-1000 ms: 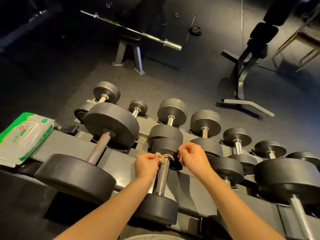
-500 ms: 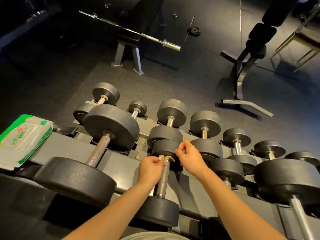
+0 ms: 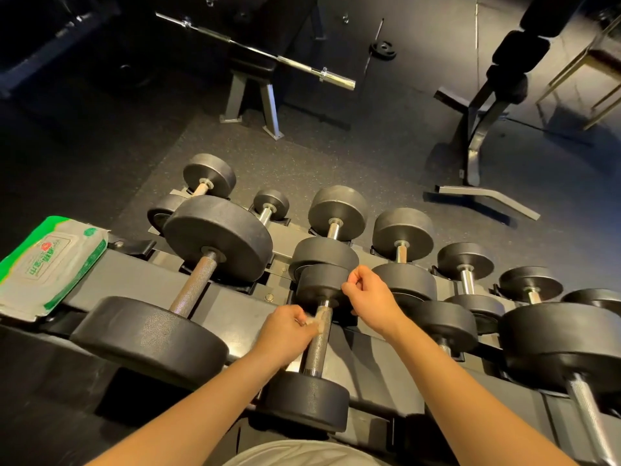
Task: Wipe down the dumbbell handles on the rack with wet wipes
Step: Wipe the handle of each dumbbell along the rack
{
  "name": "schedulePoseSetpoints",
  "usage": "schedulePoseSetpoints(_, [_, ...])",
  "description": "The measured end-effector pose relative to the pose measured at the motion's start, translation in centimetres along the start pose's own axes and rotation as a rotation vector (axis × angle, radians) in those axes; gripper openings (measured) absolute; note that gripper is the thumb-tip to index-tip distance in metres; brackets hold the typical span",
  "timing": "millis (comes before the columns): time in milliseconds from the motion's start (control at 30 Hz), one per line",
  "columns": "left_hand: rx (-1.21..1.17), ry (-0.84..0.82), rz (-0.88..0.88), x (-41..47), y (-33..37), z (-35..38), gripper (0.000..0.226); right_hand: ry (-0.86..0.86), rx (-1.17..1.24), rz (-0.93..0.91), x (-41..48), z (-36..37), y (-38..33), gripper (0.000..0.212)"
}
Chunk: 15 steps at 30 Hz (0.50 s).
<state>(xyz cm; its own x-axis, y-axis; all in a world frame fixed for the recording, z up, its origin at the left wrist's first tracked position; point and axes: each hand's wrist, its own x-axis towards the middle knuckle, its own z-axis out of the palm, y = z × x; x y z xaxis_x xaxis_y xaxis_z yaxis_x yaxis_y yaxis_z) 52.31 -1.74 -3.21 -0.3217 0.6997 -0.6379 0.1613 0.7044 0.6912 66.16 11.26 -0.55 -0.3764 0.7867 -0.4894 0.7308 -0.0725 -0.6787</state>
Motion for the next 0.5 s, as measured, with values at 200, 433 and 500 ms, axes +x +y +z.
schedulePoseSetpoints(200, [0.191,-0.221,-0.081,-1.7,-0.5,-1.4,0.026,-0.011,-0.002,-0.003,0.1,0.0,0.2,0.012])
schedulePoseSetpoints(433, [0.027,0.235,0.120,0.0,1.6,0.9,0.020,-0.003,0.011,-0.009,0.0,0.0,0.5,0.014])
schedulePoseSetpoints(500, [0.065,0.195,0.135,-0.1,1.1,1.2,0.021,0.009,0.016,-0.014,-0.2,0.2,0.8,0.017])
